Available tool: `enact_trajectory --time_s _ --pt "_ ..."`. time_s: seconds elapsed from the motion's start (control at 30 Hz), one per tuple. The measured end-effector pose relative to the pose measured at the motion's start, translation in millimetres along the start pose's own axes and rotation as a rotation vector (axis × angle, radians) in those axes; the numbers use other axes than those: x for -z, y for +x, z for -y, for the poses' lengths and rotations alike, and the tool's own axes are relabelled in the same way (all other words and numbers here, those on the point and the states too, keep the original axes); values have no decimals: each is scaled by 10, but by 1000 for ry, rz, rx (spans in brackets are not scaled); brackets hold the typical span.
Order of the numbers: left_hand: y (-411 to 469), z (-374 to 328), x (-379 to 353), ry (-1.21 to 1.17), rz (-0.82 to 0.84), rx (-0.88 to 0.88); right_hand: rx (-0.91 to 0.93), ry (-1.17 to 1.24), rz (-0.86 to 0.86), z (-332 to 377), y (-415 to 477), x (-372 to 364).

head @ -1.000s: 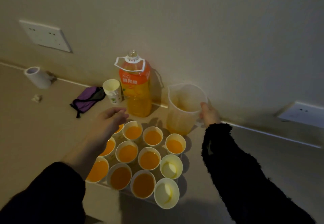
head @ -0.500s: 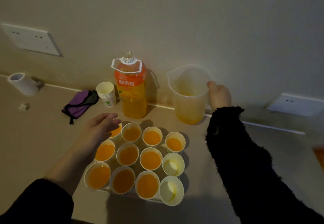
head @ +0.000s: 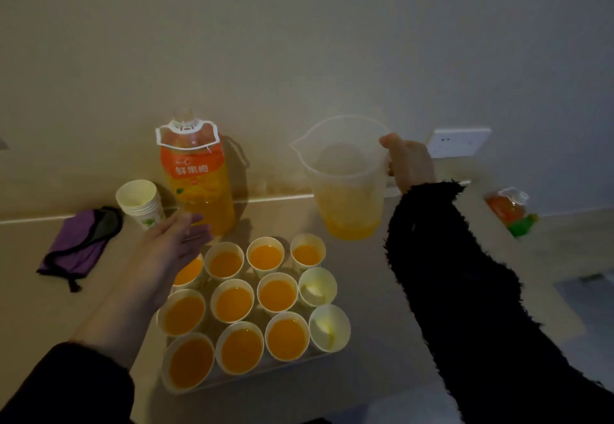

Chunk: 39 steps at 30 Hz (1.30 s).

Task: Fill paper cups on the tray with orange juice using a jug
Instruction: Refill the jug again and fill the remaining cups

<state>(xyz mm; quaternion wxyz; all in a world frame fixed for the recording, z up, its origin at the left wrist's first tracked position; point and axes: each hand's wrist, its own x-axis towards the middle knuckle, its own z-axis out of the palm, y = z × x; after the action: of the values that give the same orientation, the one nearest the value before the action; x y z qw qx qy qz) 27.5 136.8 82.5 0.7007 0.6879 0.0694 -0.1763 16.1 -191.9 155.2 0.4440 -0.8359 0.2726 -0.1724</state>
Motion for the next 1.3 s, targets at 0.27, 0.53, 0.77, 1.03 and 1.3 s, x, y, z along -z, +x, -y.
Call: enact_trajectory --time_s 0.27,0.53,0.77,1.03,1.3 --pt "-81 120 -122 -50 59 58 -5 -68 64 -179 -320 -21" --pt "-244 273 -197 -83 -2 85 77 -181 115 -320 -361 31" --pt "-428 433 -198 -81 -91 117 132 -260 195 -492 -290 95" --pt "-531 554 -164 -120 -179 135 164 -545 373 -582 -263 15" --pt "-561 551 -127 -170 -231 140 129 -694 435 -614 -196 -36"
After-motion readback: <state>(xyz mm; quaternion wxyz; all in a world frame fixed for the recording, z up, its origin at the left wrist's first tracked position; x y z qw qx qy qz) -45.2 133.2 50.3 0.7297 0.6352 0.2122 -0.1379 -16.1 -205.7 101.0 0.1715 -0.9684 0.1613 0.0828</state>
